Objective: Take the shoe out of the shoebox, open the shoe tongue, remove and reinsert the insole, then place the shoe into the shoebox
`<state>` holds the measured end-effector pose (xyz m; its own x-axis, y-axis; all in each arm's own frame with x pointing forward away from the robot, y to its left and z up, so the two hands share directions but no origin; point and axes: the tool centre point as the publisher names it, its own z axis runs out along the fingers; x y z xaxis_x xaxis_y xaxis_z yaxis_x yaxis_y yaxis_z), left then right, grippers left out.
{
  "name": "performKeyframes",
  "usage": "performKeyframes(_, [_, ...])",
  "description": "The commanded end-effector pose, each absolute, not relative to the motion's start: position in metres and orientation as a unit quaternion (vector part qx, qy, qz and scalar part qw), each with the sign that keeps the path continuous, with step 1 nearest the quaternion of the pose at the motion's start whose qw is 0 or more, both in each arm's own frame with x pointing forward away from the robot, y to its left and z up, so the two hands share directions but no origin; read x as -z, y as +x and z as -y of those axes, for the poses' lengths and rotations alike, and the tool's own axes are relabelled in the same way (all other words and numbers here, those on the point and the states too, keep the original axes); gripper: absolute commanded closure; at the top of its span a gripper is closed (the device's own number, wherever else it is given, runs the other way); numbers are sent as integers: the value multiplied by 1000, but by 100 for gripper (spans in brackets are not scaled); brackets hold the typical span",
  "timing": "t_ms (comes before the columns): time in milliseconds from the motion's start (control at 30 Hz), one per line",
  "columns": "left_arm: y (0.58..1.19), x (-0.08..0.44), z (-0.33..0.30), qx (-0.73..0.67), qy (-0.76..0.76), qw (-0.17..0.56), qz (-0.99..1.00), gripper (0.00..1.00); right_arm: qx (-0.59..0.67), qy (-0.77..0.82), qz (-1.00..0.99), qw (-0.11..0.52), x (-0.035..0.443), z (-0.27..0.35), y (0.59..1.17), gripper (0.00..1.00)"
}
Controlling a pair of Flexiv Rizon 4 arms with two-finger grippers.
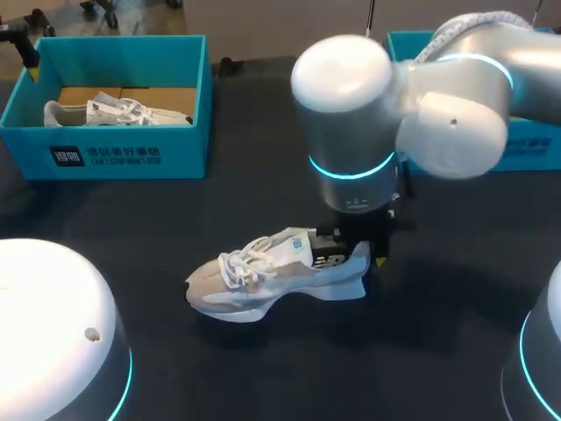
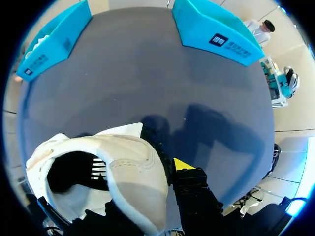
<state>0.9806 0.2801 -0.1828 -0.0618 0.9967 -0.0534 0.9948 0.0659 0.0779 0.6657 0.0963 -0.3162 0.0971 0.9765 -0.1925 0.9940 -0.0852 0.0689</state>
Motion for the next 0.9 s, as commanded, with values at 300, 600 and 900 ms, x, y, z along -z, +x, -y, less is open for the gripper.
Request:
performKeyframes(300, [980,183,-280,-12,684,46,-728,0,76,741,-660,92,353,-116,684,100])
performKeyframes(600, [980,183,-280,-12,684,46,-728,0,78,738,-664,91,359,-122,682,100])
performKeyframes(900, [980,183,-280,-12,684,46,-728,0,79,734,-669,85,367,-127,674,100])
